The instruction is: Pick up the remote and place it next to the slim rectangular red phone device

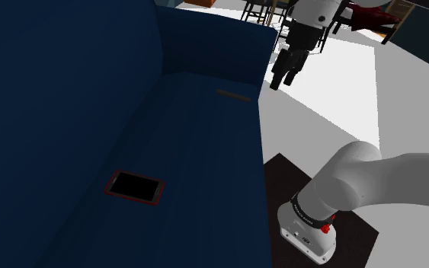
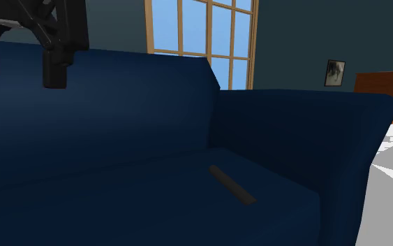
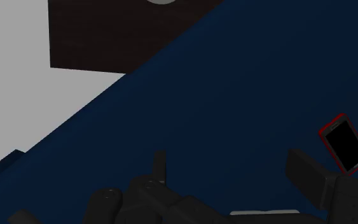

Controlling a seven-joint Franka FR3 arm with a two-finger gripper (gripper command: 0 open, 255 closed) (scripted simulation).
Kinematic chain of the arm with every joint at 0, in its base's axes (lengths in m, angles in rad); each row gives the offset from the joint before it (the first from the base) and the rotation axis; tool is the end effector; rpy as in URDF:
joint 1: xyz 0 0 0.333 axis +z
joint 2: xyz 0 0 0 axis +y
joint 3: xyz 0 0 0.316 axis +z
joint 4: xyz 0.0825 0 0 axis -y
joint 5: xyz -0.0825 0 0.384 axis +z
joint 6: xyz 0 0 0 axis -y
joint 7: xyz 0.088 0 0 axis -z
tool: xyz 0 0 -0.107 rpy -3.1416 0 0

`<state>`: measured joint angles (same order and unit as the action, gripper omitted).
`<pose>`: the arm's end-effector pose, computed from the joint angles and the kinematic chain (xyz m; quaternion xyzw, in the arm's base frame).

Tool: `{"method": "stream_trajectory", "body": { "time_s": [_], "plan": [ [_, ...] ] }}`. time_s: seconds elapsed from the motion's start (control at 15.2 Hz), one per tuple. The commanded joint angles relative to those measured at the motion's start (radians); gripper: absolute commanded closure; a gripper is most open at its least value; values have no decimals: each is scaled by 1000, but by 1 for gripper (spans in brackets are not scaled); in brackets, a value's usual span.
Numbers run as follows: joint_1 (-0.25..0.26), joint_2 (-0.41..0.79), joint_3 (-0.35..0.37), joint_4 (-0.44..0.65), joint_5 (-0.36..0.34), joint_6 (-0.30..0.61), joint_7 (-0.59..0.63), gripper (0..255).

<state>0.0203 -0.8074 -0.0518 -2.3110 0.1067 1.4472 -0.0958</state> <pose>0.2883 -0.0023 0.6081 -0.9960 -0.0456 0.0244 0.0732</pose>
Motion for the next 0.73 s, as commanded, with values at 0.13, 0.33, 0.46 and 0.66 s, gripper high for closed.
{"method": "stream_trajectory", "body": {
  "time_s": [0.13,0.33,0.46,0.66],
  "plan": [
    [0,29,-37,-19,-28,46,-64,0],
    [0,85,-92,-36,-64,118,-159,0],
    [1,130,-128,-40,-84,167,-221,0],
    [6,208,-182,-34,-107,239,-313,0]
  ]
}}
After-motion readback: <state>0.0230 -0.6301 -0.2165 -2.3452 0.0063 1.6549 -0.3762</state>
